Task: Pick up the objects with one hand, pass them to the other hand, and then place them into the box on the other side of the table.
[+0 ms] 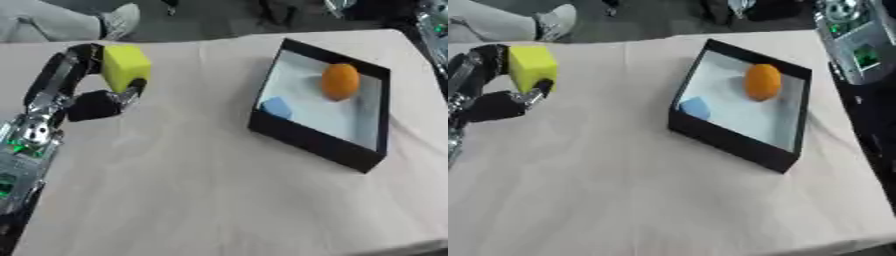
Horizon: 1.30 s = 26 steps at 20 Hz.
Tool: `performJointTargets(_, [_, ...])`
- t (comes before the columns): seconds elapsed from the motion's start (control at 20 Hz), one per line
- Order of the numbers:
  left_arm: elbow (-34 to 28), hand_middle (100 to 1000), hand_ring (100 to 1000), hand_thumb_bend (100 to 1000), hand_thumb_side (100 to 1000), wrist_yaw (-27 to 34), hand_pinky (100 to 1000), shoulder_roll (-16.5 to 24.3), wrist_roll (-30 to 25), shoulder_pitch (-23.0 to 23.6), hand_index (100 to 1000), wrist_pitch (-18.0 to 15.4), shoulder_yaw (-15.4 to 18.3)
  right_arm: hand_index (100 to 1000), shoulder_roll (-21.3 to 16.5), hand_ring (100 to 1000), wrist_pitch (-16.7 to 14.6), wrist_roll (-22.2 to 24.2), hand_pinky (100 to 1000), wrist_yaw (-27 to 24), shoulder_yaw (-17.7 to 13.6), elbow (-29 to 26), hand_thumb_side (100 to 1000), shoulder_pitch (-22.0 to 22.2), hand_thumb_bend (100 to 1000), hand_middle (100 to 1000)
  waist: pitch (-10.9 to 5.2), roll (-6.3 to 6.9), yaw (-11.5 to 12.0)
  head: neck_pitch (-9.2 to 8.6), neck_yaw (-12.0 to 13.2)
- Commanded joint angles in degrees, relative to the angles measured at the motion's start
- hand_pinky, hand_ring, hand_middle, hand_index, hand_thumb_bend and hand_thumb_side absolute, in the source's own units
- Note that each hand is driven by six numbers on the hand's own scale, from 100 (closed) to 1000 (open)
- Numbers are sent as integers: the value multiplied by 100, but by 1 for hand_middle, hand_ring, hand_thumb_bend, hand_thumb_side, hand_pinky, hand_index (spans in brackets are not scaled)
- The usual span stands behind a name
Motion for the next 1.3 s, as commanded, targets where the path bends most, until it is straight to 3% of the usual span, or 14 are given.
performJointTargets(0.05, [-121, 557, 617, 100, 162, -103, 839, -110, 69, 2, 586, -305, -110, 1000, 7, 1000, -200, 253, 955, 422, 139, 16, 192, -179, 100, 1000, -166, -84, -13, -3, -33])
performJointTargets(0.9, [43, 551, 612, 100, 151, -710, 833, -600, 103, 140, 578, -919, -309, 1000, 559, 1000, -645, 1513, 1000, -88, 635, 392, 206, -352, 100, 1000, -127, -133, 55, 38, -196])
performJointTargets(1.3, [128, 550, 612, 100, 145, -907, 831, -914, 129, 10, 578, -1099, -384, 1000, 836, 1000, -589, 1728, 1000, -259, 756, 474, 202, -415, 100, 1000, -98, -153, 125, 48, -300])
